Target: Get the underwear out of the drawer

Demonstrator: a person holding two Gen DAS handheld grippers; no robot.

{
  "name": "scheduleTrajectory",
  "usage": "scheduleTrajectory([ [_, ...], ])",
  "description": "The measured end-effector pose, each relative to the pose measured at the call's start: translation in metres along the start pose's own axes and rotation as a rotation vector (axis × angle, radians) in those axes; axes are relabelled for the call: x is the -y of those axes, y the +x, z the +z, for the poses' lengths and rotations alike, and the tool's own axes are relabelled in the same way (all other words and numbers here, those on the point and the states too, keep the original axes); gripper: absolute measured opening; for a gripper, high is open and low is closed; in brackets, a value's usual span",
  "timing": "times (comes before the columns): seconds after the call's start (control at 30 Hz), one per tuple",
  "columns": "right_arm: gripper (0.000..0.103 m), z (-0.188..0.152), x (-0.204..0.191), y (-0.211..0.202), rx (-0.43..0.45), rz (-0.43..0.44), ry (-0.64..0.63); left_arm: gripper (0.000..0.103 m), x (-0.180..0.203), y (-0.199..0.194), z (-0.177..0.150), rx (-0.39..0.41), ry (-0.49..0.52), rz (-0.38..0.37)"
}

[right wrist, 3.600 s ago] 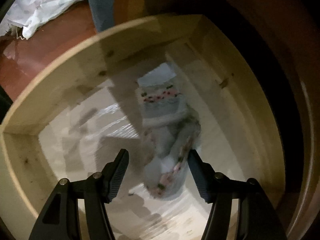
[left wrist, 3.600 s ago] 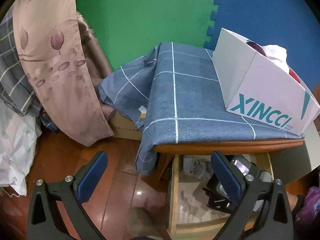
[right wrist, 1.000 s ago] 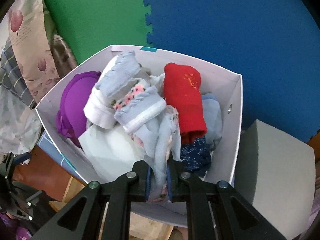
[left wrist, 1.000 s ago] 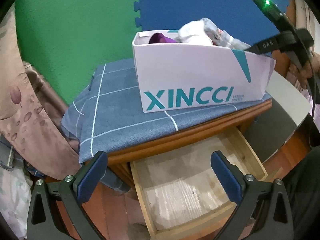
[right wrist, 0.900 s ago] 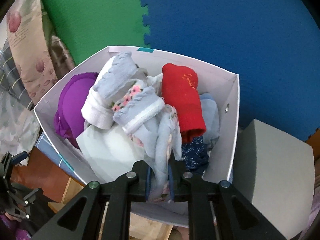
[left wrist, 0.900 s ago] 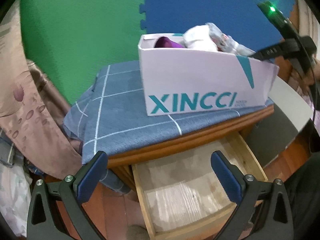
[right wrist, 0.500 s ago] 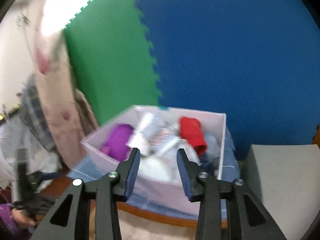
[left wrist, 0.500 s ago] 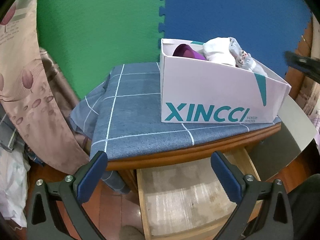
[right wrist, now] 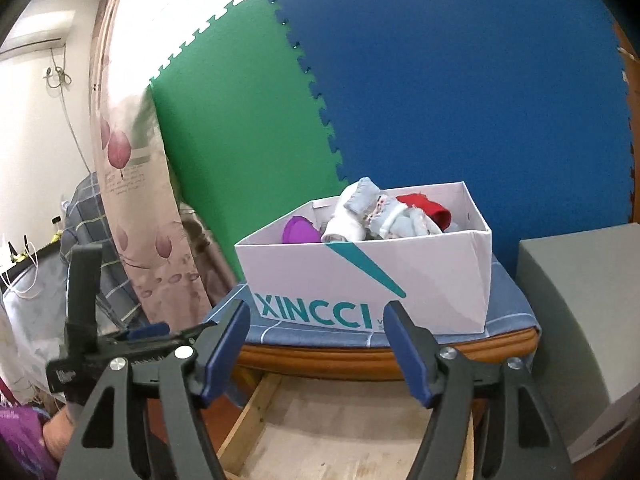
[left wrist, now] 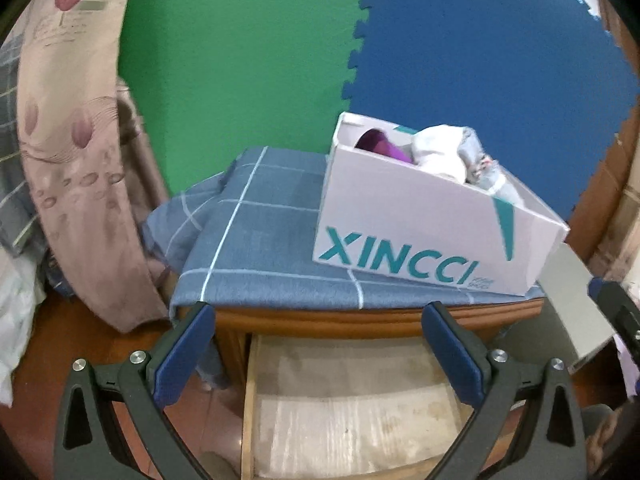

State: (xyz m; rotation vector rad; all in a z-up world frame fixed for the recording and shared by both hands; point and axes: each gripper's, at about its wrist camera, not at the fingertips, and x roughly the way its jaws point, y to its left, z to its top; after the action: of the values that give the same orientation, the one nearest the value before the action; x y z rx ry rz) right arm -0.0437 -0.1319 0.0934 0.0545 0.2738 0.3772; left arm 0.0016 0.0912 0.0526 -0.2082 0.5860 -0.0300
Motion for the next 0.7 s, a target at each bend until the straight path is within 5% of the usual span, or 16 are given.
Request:
scheduleTrajectory([
  [0.17,0.071,-0.002,-0.006,0.003,-0.002,-0.014,-0.022,0.102,0.015,0.006,-0.008,-0.023,0.083,0.074],
  [0.7,0.071,-0.003,-0.011,0.002,0.005,-0.05,-0.052,0.102,0.03,0.0,-0.012,0.003,0.162,0.072],
])
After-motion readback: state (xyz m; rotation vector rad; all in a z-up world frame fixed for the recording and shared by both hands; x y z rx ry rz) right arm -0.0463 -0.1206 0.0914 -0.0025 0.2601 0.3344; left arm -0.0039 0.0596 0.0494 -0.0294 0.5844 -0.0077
